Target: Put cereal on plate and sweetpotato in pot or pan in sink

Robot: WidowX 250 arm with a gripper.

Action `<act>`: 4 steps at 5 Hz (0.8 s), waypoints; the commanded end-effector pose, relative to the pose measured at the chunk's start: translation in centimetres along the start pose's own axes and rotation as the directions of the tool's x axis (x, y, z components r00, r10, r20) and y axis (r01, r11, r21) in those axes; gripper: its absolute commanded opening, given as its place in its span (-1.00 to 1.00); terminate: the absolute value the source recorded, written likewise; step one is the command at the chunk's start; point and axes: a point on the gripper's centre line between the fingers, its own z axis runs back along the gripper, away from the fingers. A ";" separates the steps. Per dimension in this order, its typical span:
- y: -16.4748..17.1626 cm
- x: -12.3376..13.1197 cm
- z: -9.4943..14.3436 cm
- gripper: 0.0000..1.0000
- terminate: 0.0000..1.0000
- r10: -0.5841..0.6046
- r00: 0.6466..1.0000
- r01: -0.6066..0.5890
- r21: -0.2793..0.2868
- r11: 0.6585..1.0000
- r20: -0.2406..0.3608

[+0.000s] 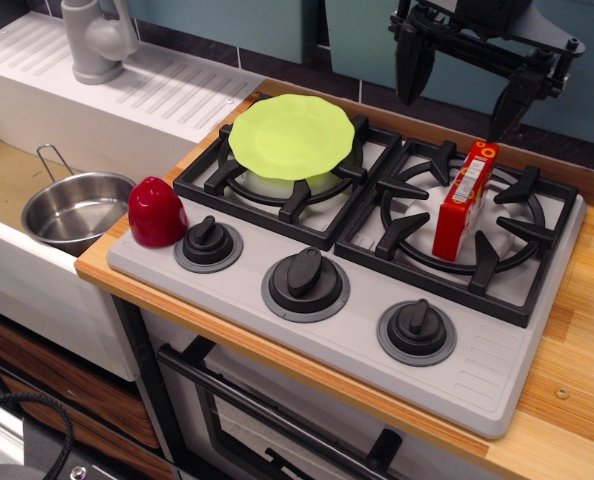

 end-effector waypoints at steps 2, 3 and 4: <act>-0.3 0.5 -1.3 1.00 -1.00 0.002 1.000 -0.002 -0.013 1.000 0.025; -0.6 0.9 -2.5 1.00 -1.00 0.008 0.999 -0.007 -0.028 1.000 0.045; -0.8 1.1 -3.3 1.00 -1.00 0.005 0.998 -0.003 -0.044 0.999 0.060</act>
